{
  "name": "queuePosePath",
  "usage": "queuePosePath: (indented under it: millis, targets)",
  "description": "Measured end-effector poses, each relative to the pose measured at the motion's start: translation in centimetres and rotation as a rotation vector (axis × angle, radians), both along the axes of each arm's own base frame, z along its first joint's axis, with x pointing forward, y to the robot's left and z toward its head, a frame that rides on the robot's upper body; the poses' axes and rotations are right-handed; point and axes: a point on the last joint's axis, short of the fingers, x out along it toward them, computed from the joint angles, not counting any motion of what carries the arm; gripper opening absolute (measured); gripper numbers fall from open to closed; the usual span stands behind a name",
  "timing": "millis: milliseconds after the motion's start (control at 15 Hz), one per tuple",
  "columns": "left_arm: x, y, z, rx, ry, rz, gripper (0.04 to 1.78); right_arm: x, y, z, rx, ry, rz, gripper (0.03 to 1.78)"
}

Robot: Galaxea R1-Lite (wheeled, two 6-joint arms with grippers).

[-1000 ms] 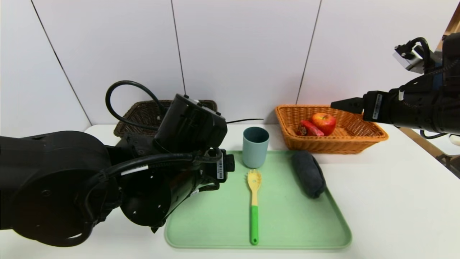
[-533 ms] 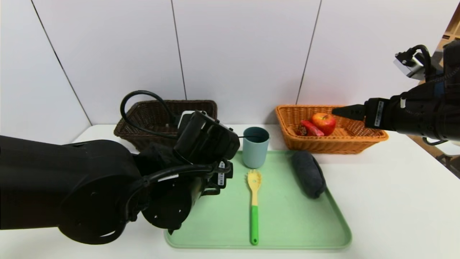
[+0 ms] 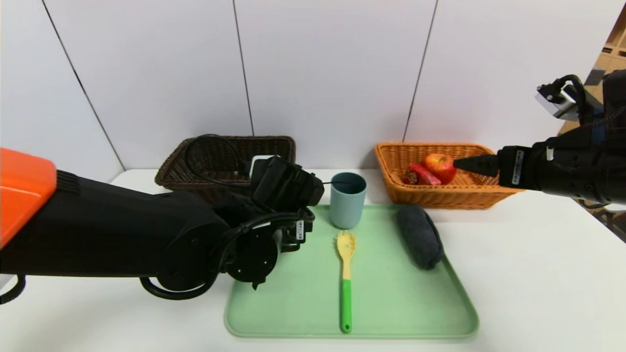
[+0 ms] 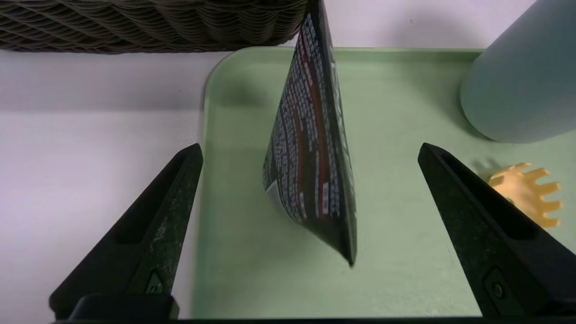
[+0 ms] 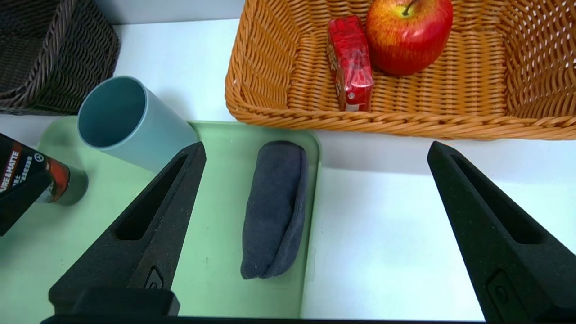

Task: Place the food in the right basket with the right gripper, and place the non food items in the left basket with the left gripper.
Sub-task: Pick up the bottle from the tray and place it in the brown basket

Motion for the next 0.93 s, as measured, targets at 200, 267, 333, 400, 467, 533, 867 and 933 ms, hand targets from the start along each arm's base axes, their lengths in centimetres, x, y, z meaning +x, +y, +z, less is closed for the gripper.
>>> queuePosePath:
  millis: [200,267,333,400,467,533,867,933]
  targets:
    - [0.6,-0.4,-0.9,0.002,0.005,0.003,1.69,-0.3,-0.1,0.0,0.0,-0.002,0.0,1.7]
    - [0.7,-0.5,-1.1,0.002,0.005,0.003,1.69,-0.4,-0.1,0.0,0.0,-0.001,0.0,1.7]
    - [0.8,-0.5,-1.3,0.006,0.008,0.005,1.69,-0.6,-0.1,-0.1,0.0,-0.001,0.0,1.7]
    - [0.9,-0.5,-1.4,0.008,0.011,0.006,1.69,-0.7,-0.2,-0.1,0.0,0.002,0.0,1.7]
    - [1.0,-0.5,-1.6,0.011,0.013,0.007,1.69,-0.9,-0.2,-0.3,-0.002,0.005,0.0,1.7]
    - [1.1,-0.6,-1.7,0.013,0.015,0.007,1.52,-1.0,-0.2,-0.3,-0.005,0.006,0.002,1.7]
    - [1.5,-0.5,-2.0,0.017,0.02,0.017,0.85,-1.6,-0.3,-0.5,-0.019,0.005,0.013,1.7]
    - [1.5,-0.5,-2.0,0.017,0.021,0.017,0.76,-1.7,-0.3,-0.6,-0.02,0.007,0.015,1.7]
